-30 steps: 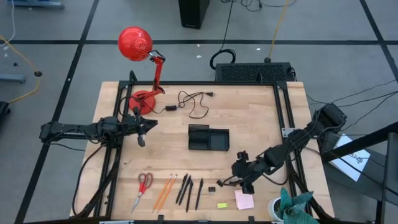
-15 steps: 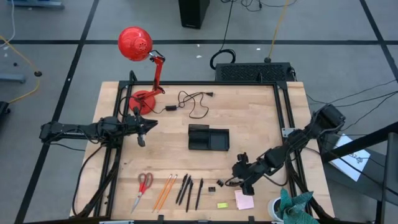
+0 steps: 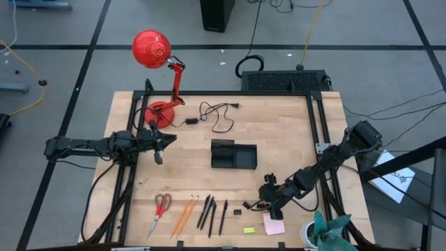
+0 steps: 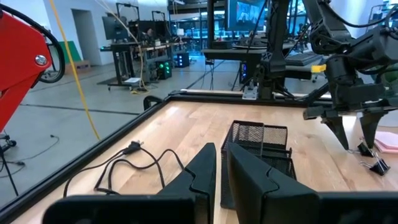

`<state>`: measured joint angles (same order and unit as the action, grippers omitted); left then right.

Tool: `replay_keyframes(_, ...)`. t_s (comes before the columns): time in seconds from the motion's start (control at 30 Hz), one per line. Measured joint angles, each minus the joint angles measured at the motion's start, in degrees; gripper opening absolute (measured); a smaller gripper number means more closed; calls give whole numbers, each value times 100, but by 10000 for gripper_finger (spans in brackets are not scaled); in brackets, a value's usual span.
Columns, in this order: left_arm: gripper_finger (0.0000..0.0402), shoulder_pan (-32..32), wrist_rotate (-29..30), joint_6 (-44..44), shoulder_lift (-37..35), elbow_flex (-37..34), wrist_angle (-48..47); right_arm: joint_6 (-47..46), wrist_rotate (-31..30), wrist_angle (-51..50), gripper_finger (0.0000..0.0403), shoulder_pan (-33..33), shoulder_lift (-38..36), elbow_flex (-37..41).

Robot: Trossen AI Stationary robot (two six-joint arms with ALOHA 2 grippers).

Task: Pick and place office supplies into organizer
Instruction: Put the right black binder clip into the black desk organizer

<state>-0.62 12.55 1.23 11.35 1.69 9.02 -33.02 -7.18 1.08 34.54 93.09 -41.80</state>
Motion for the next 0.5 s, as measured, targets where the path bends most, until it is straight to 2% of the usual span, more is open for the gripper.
replay_keyframes(0.17,47,0,1,2,0,0,2,136,-6,1,134,-8,0,0)
replay_keyframes(0.5,47,0,1,2,0,0,2,369,-2,162,12,-8,-20,-13)
